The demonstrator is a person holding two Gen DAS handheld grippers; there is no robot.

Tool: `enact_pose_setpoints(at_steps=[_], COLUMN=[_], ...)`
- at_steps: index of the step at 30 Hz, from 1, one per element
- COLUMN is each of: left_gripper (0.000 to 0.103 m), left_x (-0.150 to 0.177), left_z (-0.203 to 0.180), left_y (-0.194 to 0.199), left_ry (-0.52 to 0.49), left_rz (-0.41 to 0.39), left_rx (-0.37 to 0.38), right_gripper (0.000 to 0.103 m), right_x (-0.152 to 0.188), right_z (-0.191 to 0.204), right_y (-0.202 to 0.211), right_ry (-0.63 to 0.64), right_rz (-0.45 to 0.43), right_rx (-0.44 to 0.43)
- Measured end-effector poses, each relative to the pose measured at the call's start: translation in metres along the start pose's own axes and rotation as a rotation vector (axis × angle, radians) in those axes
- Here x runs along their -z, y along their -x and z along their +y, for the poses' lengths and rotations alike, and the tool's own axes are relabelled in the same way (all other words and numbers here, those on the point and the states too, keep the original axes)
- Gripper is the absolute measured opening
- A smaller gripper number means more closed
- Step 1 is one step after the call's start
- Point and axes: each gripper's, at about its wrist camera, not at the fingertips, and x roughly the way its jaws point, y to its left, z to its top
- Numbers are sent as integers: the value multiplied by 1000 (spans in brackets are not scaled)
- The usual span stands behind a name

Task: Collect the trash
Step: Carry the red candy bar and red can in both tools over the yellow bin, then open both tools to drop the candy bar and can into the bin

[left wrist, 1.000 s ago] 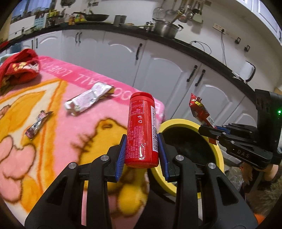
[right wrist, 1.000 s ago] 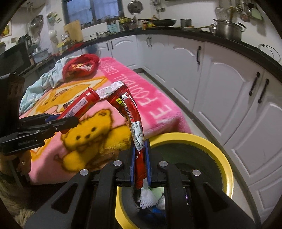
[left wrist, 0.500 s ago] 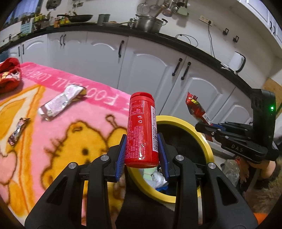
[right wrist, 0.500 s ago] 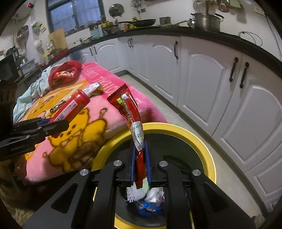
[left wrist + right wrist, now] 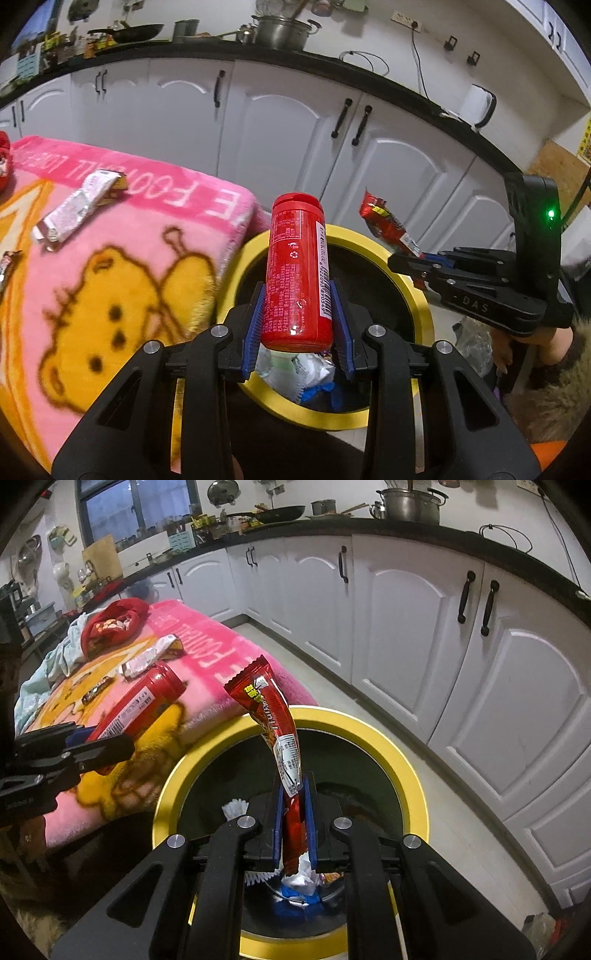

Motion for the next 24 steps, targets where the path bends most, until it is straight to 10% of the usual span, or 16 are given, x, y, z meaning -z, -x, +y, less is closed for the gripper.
enact_pose_setpoints(at_steps=[24], left_gripper=[27], left_x=[10], left_z=[-9], left_y=[-33], left_ry=[-8], left_rz=[77], left_rx=[25], right_gripper=[26], right_x=[13], right_z=[-26], right_y=[-19], right_ry=[-94], right_rz=[49], right_rx=[22])
